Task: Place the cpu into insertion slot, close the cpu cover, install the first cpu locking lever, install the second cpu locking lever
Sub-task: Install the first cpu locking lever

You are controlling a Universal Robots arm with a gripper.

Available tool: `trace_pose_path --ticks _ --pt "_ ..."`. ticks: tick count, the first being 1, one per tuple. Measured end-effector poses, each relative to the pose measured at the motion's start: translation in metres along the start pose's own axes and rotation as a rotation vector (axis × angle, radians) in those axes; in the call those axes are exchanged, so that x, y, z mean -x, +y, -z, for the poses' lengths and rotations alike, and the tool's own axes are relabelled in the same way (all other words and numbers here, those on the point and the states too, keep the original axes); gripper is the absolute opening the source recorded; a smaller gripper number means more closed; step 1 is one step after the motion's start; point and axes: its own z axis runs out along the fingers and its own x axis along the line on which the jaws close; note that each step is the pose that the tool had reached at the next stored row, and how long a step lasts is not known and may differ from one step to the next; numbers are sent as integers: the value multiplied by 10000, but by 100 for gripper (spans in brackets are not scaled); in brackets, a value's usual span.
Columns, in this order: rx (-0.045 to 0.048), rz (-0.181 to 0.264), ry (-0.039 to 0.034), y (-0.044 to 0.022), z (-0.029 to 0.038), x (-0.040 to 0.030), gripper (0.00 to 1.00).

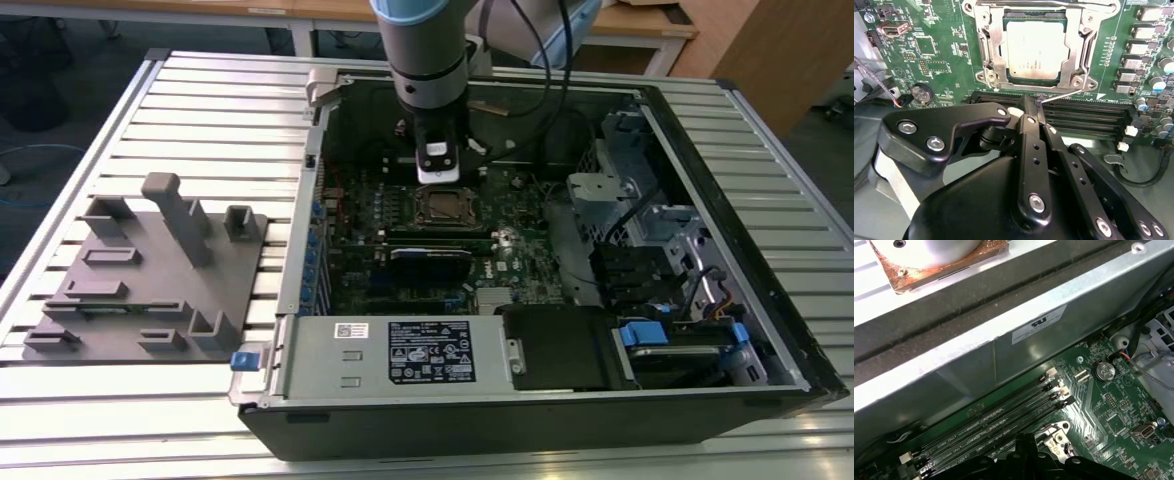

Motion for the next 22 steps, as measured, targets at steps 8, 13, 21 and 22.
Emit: trace_pose_path --ticks 8,13,21,22 --pt "-10 5 -11 15 -24 -23 10" --pt "-36 13 -27 56 -50 -51 10" --pt "-110 8 -75 58 -73 -40 10" --pt "-111 9 -77 58 -74 -40 10"
